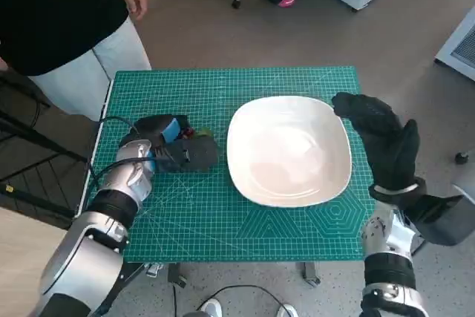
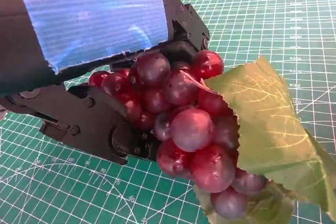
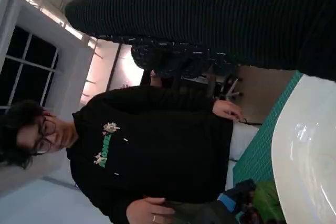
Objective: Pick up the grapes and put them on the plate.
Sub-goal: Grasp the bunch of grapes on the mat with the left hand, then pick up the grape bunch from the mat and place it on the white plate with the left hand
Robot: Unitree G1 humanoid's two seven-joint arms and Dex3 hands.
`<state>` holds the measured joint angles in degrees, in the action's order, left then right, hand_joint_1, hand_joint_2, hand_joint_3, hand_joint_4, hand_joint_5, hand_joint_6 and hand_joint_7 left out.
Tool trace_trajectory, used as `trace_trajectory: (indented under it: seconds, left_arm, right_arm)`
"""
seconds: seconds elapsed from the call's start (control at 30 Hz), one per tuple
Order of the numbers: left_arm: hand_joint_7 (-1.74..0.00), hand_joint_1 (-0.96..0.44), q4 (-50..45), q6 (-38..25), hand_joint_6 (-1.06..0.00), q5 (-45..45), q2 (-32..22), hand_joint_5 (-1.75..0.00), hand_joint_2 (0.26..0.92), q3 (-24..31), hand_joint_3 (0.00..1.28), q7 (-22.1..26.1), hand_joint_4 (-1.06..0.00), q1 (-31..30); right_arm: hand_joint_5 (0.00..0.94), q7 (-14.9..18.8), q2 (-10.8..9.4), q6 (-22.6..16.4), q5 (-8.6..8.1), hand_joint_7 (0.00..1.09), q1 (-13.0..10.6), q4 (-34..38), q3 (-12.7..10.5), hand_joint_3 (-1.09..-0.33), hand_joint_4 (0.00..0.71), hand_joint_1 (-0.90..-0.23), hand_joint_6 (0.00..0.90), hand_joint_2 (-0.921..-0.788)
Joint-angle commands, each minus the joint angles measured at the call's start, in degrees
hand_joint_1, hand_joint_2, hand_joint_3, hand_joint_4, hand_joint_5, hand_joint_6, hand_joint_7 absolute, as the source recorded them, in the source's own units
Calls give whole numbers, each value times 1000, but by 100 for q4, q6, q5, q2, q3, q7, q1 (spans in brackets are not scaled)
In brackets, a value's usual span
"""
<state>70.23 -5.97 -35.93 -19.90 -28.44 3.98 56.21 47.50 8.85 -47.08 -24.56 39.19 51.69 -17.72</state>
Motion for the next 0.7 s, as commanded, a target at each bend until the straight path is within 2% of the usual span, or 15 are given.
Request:
trace_trajectory:
  seconds: [0.03, 0.23, 0.5, 0.6, 0.7]
  left_arm:
    - [-1275, 1, -60, -65, -614, -23, -51, -1287, 921, -27, 173, 160, -463, -155]
    - [-1199, 1, -319, -201, -551, 27, -117, -1329, 921, 32, 159, 354, -564, -126]
    - [-1270, 0, -595, -328, -545, 41, -176, -1287, 921, 69, 159, 491, -552, -168]
    - [-1242, 1, -1513, -580, -567, 143, -421, -1272, 921, 237, 140, 895, -575, -240]
    - [-1110, 2, -2642, -936, -605, 160, -703, -1317, 921, 404, 115, 1321, -613, -444]
  right_arm:
    - [1, -14, -7, 31, 8, 1, -47, 80, 0, -528, 539, -381, 500, -921]
    - [1, -12, -16, 26, 5, 1, -34, 100, -3, -527, 539, -383, 500, -921]
    - [0, -7, -19, 20, 3, 1, -28, 117, -5, -527, 539, -383, 500, -921]
    - [0, 6, -31, 8, 0, 1, -14, 151, -6, -528, 538, -383, 500, -921]
    - [0, 13, -40, 1, -1, 0, -3, 171, -5, -529, 538, -382, 499, -921]
